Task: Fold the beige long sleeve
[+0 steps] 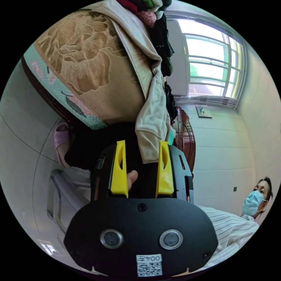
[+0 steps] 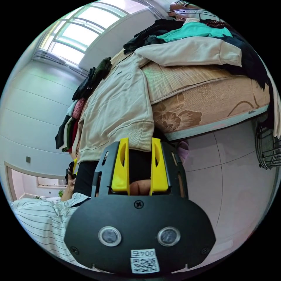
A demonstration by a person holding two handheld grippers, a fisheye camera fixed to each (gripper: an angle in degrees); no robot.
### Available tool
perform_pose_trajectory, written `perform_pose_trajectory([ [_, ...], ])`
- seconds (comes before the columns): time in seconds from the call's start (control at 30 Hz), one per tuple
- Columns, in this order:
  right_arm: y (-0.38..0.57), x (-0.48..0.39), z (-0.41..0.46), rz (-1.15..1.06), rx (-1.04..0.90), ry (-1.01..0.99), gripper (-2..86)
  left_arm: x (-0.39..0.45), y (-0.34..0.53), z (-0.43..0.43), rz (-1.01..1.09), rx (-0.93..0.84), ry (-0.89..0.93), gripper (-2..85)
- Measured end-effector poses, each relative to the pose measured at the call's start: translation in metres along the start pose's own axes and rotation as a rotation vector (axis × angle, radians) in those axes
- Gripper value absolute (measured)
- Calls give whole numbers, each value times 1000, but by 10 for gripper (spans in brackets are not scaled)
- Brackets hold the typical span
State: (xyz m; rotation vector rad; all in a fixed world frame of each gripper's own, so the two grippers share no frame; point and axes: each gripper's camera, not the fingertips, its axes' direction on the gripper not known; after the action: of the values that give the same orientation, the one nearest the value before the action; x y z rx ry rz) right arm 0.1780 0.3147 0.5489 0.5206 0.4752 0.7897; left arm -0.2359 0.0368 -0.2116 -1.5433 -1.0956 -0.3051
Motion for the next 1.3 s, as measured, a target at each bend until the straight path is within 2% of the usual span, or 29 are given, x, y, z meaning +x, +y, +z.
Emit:
perform_pose_trajectory([
  [0.5,-1,-56,21,-92,-74,128,123,10,-13,-9,-24,-2,102,161],
  [0.77,-3,-75,17,-96,-64,263,71,11,-18,-17,-33,34,188,148],
  [1.2,-5,-48,-10,86,-20,-39,114,13,-18,-24,-19,17,156,137],
  [1.3,-5,-58,-2,50,-50,-5,123,15,-16,-14,-10,-16,145,137],
])
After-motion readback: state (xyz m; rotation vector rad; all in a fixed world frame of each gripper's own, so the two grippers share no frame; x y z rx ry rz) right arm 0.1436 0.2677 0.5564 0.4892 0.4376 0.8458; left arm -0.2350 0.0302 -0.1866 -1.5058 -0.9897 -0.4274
